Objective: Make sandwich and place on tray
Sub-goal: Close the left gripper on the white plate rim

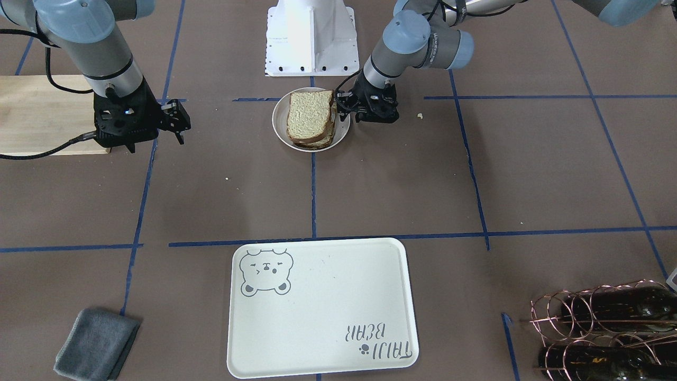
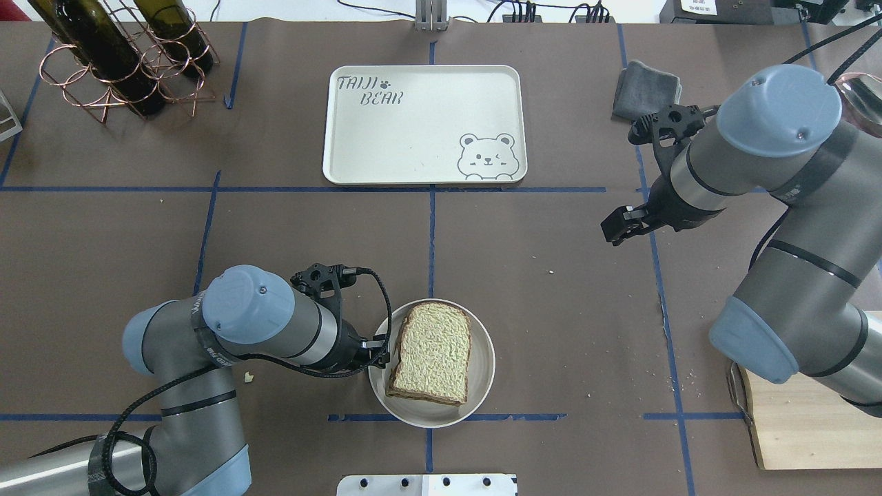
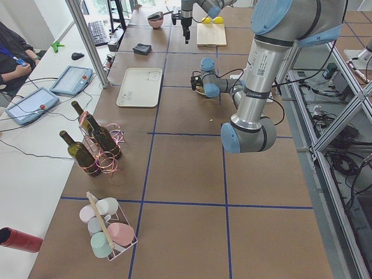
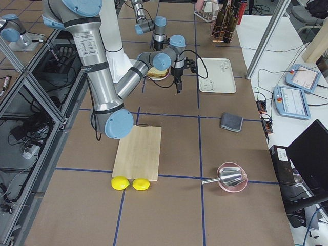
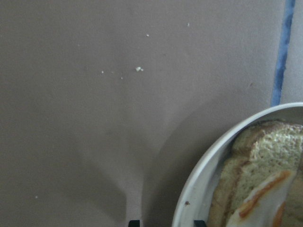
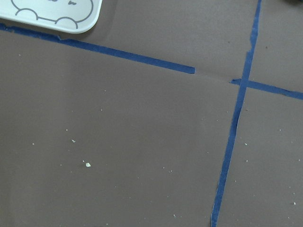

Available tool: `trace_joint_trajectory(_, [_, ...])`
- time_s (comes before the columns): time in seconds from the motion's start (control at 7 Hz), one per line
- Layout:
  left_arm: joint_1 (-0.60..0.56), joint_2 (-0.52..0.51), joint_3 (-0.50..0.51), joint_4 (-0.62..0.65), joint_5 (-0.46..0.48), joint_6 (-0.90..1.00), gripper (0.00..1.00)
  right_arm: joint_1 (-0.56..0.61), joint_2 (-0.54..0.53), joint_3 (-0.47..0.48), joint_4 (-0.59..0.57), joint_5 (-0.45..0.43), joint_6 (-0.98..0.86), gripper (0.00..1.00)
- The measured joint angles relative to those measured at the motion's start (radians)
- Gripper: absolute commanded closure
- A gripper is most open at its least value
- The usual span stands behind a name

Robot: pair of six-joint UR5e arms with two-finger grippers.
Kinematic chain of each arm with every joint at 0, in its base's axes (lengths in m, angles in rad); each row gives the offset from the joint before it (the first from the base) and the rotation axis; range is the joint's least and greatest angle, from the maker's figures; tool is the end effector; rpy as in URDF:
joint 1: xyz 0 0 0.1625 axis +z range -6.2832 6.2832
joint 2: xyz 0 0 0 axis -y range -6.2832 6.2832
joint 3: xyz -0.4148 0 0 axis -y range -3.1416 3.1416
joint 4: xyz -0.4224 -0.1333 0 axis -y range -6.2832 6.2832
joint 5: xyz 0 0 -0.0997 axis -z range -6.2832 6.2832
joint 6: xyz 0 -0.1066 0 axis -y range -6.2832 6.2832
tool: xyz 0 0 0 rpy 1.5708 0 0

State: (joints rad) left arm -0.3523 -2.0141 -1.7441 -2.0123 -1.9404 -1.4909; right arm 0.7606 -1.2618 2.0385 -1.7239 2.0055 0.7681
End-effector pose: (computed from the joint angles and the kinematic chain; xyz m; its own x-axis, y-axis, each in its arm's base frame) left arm 0.5849 -0.3160 0.2548 0.4610 -0.0902 -0.8828 -0.0105 0.9942 -0.1071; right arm -0.3482 -0.4534 0.2818 0.7301 -0.2057 0.6516 0.1123 0.9768 0.1825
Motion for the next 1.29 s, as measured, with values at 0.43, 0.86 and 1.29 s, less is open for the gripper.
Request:
trace_joint_trajectory(0.43, [0.006, -0.009, 0.007, 0.000, 0.000, -0.001, 0.68, 0.009, -0.001, 0.001, 0.000, 0.012, 0.000, 0.00])
trace_joint_trajectory(0.86, [0.007, -0.012, 0.013, 0.000, 0.000, -0.003, 0.89, 0.014, -0.001, 0.003, 0.001, 0.016, 0.000, 0.00])
trace_joint_trajectory(1.29, [0.007, -0.013, 0.010, -0.002, 0.000, -0.035, 1.00, 0.018, 0.000, 0.004, 0.001, 0.019, -0.001, 0.00])
